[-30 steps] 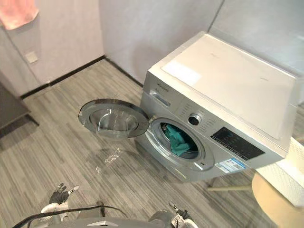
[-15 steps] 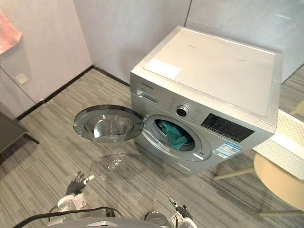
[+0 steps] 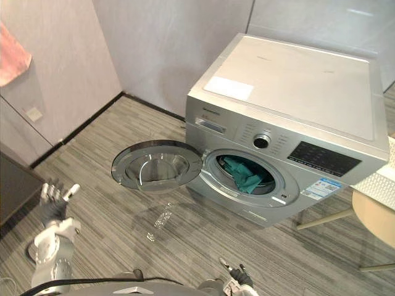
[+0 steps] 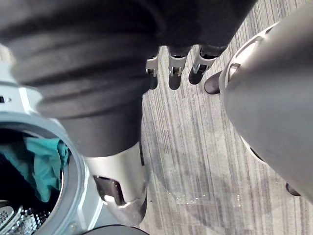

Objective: Pick up the laundry basket with both hands and put the clothes into the washing machine.

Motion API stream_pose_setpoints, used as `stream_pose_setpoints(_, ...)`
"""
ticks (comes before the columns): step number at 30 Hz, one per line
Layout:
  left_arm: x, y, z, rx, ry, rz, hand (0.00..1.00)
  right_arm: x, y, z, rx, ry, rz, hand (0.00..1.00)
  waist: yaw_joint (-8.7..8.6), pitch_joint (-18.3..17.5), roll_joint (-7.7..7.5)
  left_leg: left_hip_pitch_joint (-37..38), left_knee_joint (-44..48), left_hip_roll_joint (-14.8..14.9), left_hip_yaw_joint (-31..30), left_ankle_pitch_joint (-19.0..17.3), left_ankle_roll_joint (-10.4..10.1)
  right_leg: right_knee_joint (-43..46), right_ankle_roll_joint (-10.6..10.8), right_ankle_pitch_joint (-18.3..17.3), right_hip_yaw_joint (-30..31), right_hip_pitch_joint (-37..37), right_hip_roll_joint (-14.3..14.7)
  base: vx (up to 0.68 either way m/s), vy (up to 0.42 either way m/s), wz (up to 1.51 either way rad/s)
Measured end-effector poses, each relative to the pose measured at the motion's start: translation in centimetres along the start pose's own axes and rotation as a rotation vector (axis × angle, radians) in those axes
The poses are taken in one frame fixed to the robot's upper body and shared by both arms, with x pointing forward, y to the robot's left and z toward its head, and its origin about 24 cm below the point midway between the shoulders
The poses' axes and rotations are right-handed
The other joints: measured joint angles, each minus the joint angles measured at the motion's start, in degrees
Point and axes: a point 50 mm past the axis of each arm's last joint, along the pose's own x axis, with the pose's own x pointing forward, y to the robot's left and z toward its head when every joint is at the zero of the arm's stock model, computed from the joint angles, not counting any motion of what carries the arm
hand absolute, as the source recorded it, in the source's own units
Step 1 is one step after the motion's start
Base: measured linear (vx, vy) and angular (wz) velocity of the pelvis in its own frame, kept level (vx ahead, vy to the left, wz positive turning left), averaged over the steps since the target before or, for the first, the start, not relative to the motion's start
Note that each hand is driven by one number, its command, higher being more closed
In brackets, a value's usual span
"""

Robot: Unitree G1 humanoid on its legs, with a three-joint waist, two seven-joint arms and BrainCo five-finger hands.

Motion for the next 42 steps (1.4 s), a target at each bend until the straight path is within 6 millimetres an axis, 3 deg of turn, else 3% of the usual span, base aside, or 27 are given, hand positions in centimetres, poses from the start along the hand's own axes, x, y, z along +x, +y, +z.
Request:
stream_pose_setpoints(2,0.5,0.5,0.8,0.058,-0.038,0.002,0.00,-0.1,-0.1,-0.7,-0.005,0.027,0.006,0.00,0.36,-1.47,-0.77,3.75,-3.59,-0.71,2.67,0.30,0.45,-1.85,0.15,0.72,1.93,0.96,-0.41,0.07,0.080,-0.39)
stream_pose_setpoints(5,1.5,0.9,1.6,0.092,-0.074,0.002,0.00,0.0,-0.5,-0.5,-0.037,0.030,0.008,0.00,0.53,-2.91,-0.64,4.18,-6.77,-0.70,4.89,1.51,0.63,-2.57,1.02,1.48,3.78,-1.43,-0.09,0.00,-0.003,-0.44)
stream_pose_setpoints(8,4.2,1.2,1.3,0.155,-0.045,0.006,0.00,0.1,-1.5,0.4,-0.054,0.014,0.012,0.00,-0.68,-2.36,0.56,2.94,-10.67,-0.59,5.89,3.98,0.51,-4.73,1.10,3.75,4.60,-4.28,0.88,-0.07,-0.030,-0.27)
stream_pose_setpoints(10,6.7,1.4,2.1,0.198,-0.045,0.010,0.00,0.2,-2.0,1.2,-0.074,0.009,0.010,0.00,-1.33,-1.54,-0.28,0.29,-10.99,0.26,7.38,4.65,0.19,-4.75,0.75,4.99,6.66,-8.25,1.92,-0.14,-0.054,-0.41)
stream_pose_setpoints(11,8.4,1.6,3.6,0.215,-0.073,0.012,0.00,0.4,-1.7,1.8,-0.094,-0.004,0.030,0.00,-1.45,-0.62,-1.62,-1.67,-9.99,1.11,8.48,4.73,0.05,-4.61,0.40,5.90,8.37,-10.84,2.67,-0.14,-0.059,-0.48)
stream_pose_setpoints(12,8.5,1.5,3.7,0.215,-0.076,0.011,0.00,0.4,-1.7,1.9,-0.094,-0.005,0.031,0.00,-1.45,-0.57,-1.68,-1.77,-9.94,1.16,8.51,4.73,0.05,-4.60,0.39,5.92,8.40,-10.94,2.70,-0.17,-0.074,-0.48)
stream_pose_setpoints(13,11.5,1.3,8.0,0.229,-0.167,0.012,0.00,0.9,-0.3,3.1,-0.127,-0.037,0.085,0.00,-2.42,3.02,-4.01,-5.52,-6.37,2.86,8.88,4.25,-0.12,-4.34,-0.05,7.19,9.45,-13.64,3.82,-0.21,-0.079,-0.22)
stream_pose_setpoints(14,13.3,0.9,11.6,0.247,-0.245,0.017,0.00,1.1,0.4,3.6,-0.130,-0.051,0.103,0.00,-3.12,5.28,-6.10,-8.79,-3.50,4.24,8.73,3.86,-0.24,-4.19,-0.59,8.13,9.61,-15.77,4.71,-0.22,-0.084,-0.27)
stream_pose_setpoints(16,14.6,0.4,15.2,0.268,-0.313,0.026,0.00,1.0,0.5,3.9,-0.124,-0.069,0.111,0.00,-3.34,7.55,-8.49,-12.49,0.64,6.36,8.67,2.81,-0.50,-4.43,-1.10,9.52,10.03,-17.73,5.90,-0.19,-0.073,-0.23)
stream_pose_setpoints(19,15.7,-0.7,16.6,0.292,-0.304,0.027,0.00,0.6,0.8,4.1,-0.110,-0.102,0.140,0.00,-2.69,8.45,-8.91,-16.49,6.18,9.73,8.95,0.35,-0.81,-4.88,-1.53,12.16,11.31,-20.13,8.13,-0.16,-0.072,-0.34)
stream_pose_setpoints(22,16.1,-3.6,19.3,0.279,-0.379,-0.030,0.00,0.4,2.2,4.1,-0.048,-0.128,0.183,0.00,-2.23,8.93,-8.84,-20.61,10.48,12.17,8.42,-2.17,-1.03,-7.33,-1.54,14.07,12.29,-21.50,9.72,-0.12,-0.057,-0.27)
stream_pose_setpoints(26,16.2,-6.2,21.9,0.250,-0.453,-0.081,0.00,0.3,3.2,4.1,-0.022,-0.137,0.215,0.00,-2.24,9.64,-9.03,-23.77,12.43,14.48,7.75,-2.41,-1.58,-8.78,-1.53,15.51,12.63,-23.28,11.68,-0.08,-0.079,-0.17)
stream_pose_setpoints(28,16.2,-6.8,21.4,0.250,-0.442,-0.097,0.00,0.2,3.4,4.4,-0.014,-0.150,0.224,0.00,-2.36,9.66,-9.01,-23.81,12.33,15.08,7.56,-2.23,-1.92,-8.95,-1.51,15.71,12.59,-23.30,12.31,0.00,-0.079,-0.07)
stream_pose_setpoints(36,15.5,-10.6,15.5,0.313,-0.344,-0.214,0.00,0.0,4.8,5.2,-0.049,-0.194,0.285,0.00,-1.88,9.86,-8.73,-23.46,11.93,13.89,5.98,-0.81,-1.94,-9.53,-1.51,15.64,11.90,-21.79,12.02,0.03,-0.019,0.11)
stream_pose_setpoints(39,14.2,-11.2,11.6,0.334,-0.275,-0.297,0.00,0.1,4.4,5.1,-0.073,-0.185,0.270,0.00,-1.44,10.16,-8.01,-20.99,10.46,11.50,5.74,-0.59,-1.19,-9.11,-1.25,14.68,10.80,-19.45,10.12,0.02,0.044,0.30)
stream_pose_setpoints(41,13.0,-10.4,7.7,0.364,-0.174,-0.332,0.00,0.1,4.0,5.3,-0.066,-0.183,0.258,0.00,-1.41,9.96,-6.83,-18.98,9.81,9.72,5.97,-0.42,-0.53,-7.21,-0.94,13.31,10.54,-18.39,8.36,-0.01,0.057,0.25)
stream_pose_setpoints(42,12.7,-10.1,6.6,0.375,-0.142,-0.335,0.00,0.2,3.9,5.2,-0.062,-0.181,0.252,0.00,-1.41,9.80,-6.51,-18.66,9.73,9.38,5.97,-0.46,-0.34,-6.60,-0.86,13.00,10.55,-18.38,8.01,-0.04,0.050,0.11)
